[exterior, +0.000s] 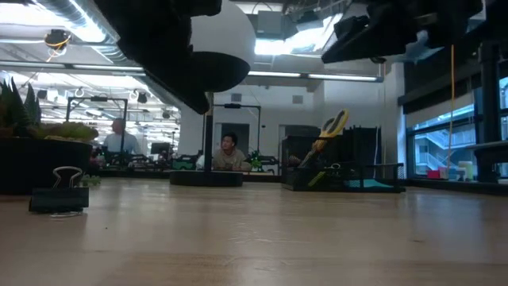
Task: Pick and place office supplies into organizer
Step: Put the black binder clip into the desk organizer
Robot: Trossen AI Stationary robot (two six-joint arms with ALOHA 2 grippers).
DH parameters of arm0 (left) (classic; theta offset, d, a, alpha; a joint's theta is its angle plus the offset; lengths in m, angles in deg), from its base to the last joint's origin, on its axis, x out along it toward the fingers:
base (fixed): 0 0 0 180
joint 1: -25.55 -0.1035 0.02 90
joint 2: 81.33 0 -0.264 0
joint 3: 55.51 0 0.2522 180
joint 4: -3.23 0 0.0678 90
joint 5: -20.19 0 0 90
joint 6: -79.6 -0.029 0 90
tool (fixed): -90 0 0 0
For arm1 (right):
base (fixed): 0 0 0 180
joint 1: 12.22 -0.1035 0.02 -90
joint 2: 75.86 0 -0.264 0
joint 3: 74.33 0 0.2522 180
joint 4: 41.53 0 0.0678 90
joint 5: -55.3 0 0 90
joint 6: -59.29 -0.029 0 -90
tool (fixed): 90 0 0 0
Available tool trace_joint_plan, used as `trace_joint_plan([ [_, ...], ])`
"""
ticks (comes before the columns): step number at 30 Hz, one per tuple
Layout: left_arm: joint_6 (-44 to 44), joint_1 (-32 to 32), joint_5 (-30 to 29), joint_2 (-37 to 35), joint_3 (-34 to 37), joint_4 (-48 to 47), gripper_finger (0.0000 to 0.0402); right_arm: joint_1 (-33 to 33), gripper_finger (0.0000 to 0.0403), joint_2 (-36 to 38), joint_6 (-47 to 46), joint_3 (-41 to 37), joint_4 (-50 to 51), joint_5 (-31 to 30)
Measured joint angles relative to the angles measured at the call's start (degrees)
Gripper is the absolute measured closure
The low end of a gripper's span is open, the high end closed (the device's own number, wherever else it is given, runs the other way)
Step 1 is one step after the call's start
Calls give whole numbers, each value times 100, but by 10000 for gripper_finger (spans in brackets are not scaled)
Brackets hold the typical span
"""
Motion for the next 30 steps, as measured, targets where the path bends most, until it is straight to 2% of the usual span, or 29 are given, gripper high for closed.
trace_joint_plan([
  [7,-354,11,897,0,0,76,288,2,274,-371,-152,-796,-1831,56],
  [13,-947,11,1257,0,0,469,288,97,274,-768,149,-1106,-3020,56],
  [18,-829,11,1466,0,0,562,288,114,274,-927,172,-1107,-3083,57],
  [23,-203,7,1863,0,0,596,288,192,274,-1017,185,-1107,-3103,55],
  [30,-87,0,1874,0,0,976,288,340,274,-1106,169,-1107,-3090,57],
])
